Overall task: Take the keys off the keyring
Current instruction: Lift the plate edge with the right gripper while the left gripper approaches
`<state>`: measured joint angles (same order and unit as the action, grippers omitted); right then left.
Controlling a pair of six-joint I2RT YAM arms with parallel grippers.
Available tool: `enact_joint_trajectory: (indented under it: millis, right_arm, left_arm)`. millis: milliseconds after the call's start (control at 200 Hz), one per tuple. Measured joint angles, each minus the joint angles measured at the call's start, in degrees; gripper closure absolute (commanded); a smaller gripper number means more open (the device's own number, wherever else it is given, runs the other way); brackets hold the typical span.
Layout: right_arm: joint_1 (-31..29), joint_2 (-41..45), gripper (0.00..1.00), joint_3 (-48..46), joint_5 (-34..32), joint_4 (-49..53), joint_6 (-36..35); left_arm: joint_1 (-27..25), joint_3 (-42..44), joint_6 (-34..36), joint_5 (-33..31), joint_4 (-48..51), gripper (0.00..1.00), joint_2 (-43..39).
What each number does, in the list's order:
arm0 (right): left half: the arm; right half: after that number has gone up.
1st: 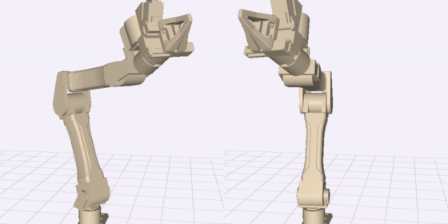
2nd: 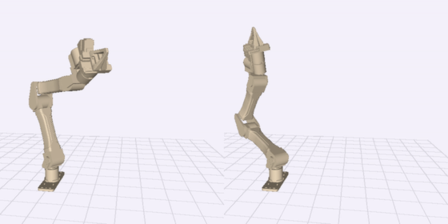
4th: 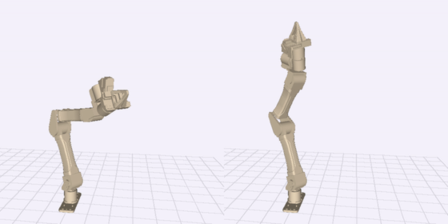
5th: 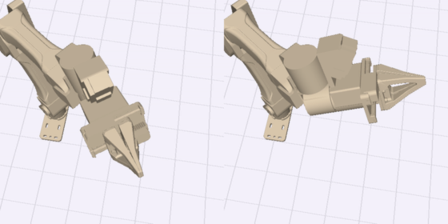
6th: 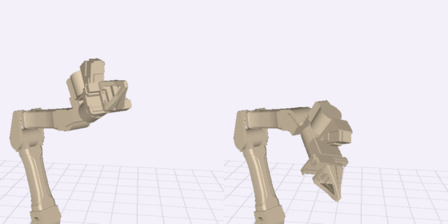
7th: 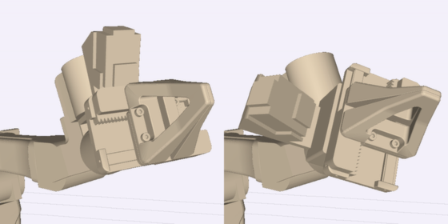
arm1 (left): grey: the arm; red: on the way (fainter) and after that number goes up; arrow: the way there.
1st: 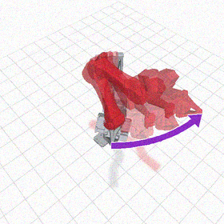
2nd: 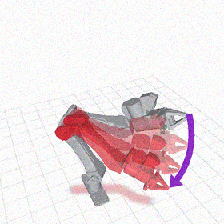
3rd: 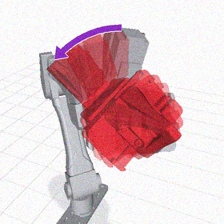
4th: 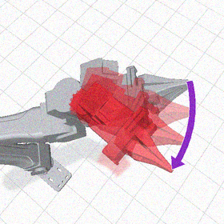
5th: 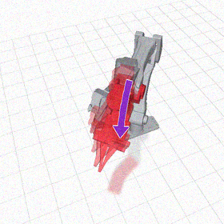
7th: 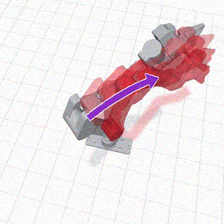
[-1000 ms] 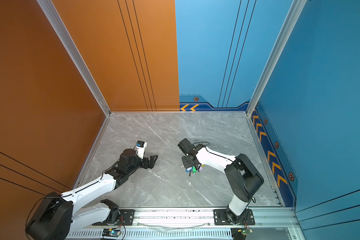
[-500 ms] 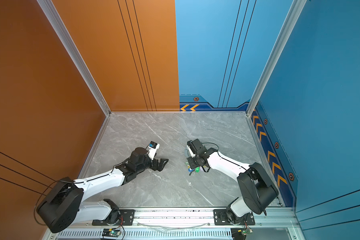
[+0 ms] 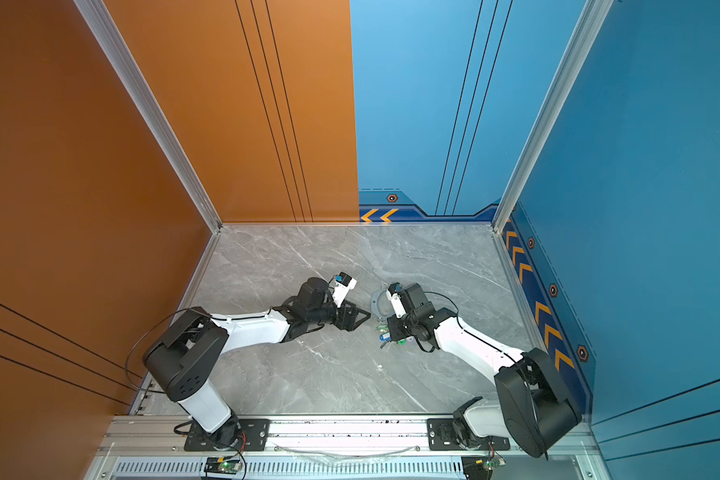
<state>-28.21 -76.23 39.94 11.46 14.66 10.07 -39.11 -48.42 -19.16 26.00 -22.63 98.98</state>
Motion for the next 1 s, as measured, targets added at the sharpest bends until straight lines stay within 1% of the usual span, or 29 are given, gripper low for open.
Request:
enact_joint_trajectory:
  millis: [105,205,260,370,481,626,666,756,841,1001]
  right_arm:
    - [0.7,0.9,0.96,-0.6,1.4,-0.7,0.2]
    - [1.1,1.7,0.97,-0.7,2.7,-1.4,0.4]
    - [1.6,2.4,0.97,-0.7,3.5,-1.8,0.5]
    - [3.0,4.1,0.97,-1.0,5.3,-2.3,0.9]
    - [4.4,5.9,0.97,-1.5,7.4,-2.3,1.6]
    - [5.8,7.4,0.97,-1.6,10.5,-2.8,2.3]
    - [5.9,7.5,0.97,-1.6,11.2,-2.9,2.4]
    - [6.2,7.5,0.97,-1.6,12.1,-3.0,2.9]
    - [6.4,7.5,0.97,-1.6,12.9,-3.1,3.2]
    - [6.8,7.5,0.97,-1.6,14.3,-3.3,3.5]
  left_arm:
    - [-0.3,-2.1,0.3,3.5,0.0,0.21,2.3]
    - [-0.3,-4.2,2.5,6.2,-0.2,0.22,3.6]
    - [-0.3,-5.3,4.6,8.1,-0.3,0.23,4.3]
    - [-0.2,-6.6,9.5,11.3,-0.4,0.19,5.4]
    - [0.0,-6.8,14.4,13.5,-0.3,0.19,5.7]
    - [0.9,-8.9,17.8,16.1,-0.3,0.22,6.4]
    - [1.1,-9.7,18.3,16.3,-0.3,0.27,6.6]
    - [1.6,-10.5,18.6,16.2,-0.8,0.34,6.7]
    - [2.2,-9.4,18.2,15.7,-2.4,0.34,6.6]
    - [2.7,-3.6,16.4,12.8,-3.7,0.33,4.1]
